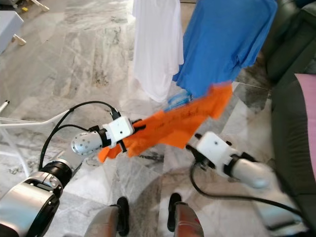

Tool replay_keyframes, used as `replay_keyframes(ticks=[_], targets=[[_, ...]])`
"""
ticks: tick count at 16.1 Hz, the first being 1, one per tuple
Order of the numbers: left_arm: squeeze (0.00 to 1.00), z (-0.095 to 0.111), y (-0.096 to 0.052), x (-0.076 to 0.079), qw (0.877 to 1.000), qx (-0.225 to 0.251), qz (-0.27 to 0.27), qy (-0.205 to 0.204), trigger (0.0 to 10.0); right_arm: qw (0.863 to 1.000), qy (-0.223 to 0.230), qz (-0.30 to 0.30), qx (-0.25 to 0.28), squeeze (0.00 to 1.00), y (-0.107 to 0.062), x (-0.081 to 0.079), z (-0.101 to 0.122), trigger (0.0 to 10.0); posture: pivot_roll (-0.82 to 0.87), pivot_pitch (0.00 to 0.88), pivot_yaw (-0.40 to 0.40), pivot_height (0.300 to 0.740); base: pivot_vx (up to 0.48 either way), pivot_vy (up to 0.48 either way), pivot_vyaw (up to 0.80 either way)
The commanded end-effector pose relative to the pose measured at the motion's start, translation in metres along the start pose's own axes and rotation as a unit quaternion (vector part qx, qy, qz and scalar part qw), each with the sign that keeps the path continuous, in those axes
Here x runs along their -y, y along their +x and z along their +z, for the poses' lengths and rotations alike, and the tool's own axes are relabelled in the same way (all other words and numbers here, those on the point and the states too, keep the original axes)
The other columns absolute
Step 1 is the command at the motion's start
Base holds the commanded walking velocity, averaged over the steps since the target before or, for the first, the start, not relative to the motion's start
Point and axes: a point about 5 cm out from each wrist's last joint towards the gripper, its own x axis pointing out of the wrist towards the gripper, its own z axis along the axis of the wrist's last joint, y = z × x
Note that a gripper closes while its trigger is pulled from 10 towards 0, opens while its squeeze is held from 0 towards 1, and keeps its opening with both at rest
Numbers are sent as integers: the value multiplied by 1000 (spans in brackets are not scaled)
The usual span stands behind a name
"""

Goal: Hang hanger

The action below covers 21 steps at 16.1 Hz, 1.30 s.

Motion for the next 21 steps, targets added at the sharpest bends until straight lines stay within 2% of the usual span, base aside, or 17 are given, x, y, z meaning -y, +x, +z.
replay_keyframes(ticks=[1, 3, 4, 5, 9, 13, 14, 15, 16, 17, 18, 19, 20, 21], targets=[[0, 0, -1, 5, 999, -2, -37, 25, 1765, 999, -18, 46, -2, 1000, -11, -1, 3, 10000, -208, 287, 87, 740, 0, 0, 0], [0, -4, -2, 11, 997, -13, -64, 35, 1137, 996, -47, 68, -14, 1000, -23, 9, 8, 10000, -209, 287, 92, 740, 0, 0, 0], [0, -6, -3, 14, 996, -16, -75, 43, 627, 996, -68, 56, -16, 1000, -25, 18, 12, 10000, -210, 286, 93, 740, 0, 0, 0], [0, -5, -3, 16, 996, -13, -79, 39, 39, 996, -69, 53, -15, 1000, -26, 23, 14, 10000, -210, 286, 93, 740, 0, 0, 0], [0, 3, -1, 22, 994, 28, -98, 43, 0, 994, -79, 59, -37, 1000, -30, 34, 5, 10000, -206, 288, 95, 740, 0, 0, 0], [0, 7, -1, 22, 992, 46, -105, 45, 0, 992, -87, 78, -41, 1000, -27, 39, 2, 10000, -197, 290, 93, 740, 0, 0, 0], [0, 9, 0, 22, 992, 53, -107, 47, 0, 991, -96, 81, -45, 925, -25, 41, 0, 10000, -196, 290, 94, 740, 0, 0, 0], [0, 10, -1, 22, 991, 58, -111, 50, 0, 990, -102, 84, -48, 718, -25, 43, -2, 10000, -196, 290, 94, 740, 0, 0, 0], [0, 11, -1, 22, 990, 60, -114, 52, 0, 989, -106, 88, -49, 145, -24, 44, -2, 10000, -193, 289, 96, 740, 0, 0, 0], [0, 10, -2, 23, 990, 59, -118, 54, 0, 990, -103, 92, -44, 0, -23, 45, -1, 10000, -192, 288, 97, 740, 0, 0, 0], [0, 10, -2, 24, 989, 60, -122, 56, 0, 989, -103, 96, -42, 0, -21, 46, -1, 7098, -193, 286, 98, 740, 0, 0, 0], [0, 10, -3, 24, 989, 63, -124, 57, 0, 989, -104, 99, -42, 0, -20, 48, -2, 4824, -193, 286, 98, 740, 0, 0, 0], [0, 11, -3, 24, 988, 68, -127, 59, 0, 989, -100, 106, -38, 0, -19, 49, -2, 0, -193, 284, 98, 740, 0, 0, 0], [0, 12, -3, 24, 987, 69, -129, 60, 0, 989, -98, 108, -37, 0, -18, 49, -3, 0, -193, 285, 98, 740, 0, 0, 0]])
